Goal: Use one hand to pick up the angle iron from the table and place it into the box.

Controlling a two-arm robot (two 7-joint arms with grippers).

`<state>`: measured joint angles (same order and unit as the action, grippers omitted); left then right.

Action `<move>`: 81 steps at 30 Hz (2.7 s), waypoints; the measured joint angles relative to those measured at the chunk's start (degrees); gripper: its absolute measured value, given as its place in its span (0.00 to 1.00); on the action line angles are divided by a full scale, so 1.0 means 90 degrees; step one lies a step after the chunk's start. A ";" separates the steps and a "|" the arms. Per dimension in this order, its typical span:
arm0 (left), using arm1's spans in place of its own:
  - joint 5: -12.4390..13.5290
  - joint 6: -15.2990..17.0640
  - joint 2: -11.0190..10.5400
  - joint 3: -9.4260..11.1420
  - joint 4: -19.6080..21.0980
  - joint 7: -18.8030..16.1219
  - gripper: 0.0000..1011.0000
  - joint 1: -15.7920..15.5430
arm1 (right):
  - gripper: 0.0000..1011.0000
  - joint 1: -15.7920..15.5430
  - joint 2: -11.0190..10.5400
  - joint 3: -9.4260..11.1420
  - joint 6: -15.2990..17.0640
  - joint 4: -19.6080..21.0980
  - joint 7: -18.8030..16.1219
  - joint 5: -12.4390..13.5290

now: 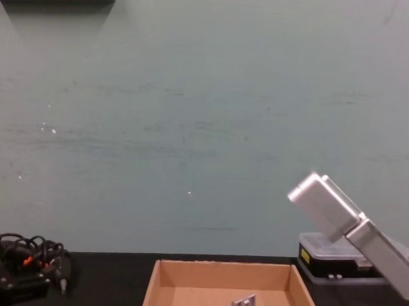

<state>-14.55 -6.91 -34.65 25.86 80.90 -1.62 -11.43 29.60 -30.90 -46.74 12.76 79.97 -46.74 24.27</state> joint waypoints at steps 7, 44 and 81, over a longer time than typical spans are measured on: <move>0.0000 0.0000 0.0000 0.0000 0.0000 0.0000 0.99 0.0000 | 0.99 0.0041 0.0144 -0.0020 0.0112 -0.0180 0.0109 0.0003; 0.0000 0.0000 0.0000 0.0000 0.0000 0.0000 0.99 0.0000 | 0.90 0.0134 0.0325 -0.0123 0.0527 -0.0329 0.0287 -0.0025; 0.0000 0.0000 0.0000 0.0000 0.0000 0.0000 0.99 0.0000 | 0.09 -0.0011 0.0254 0.0098 0.0333 -0.0145 0.0418 0.0099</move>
<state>-14.55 -6.91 -34.64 25.86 80.90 -1.62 -11.43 29.50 -28.61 -45.86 15.76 78.67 -42.98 25.17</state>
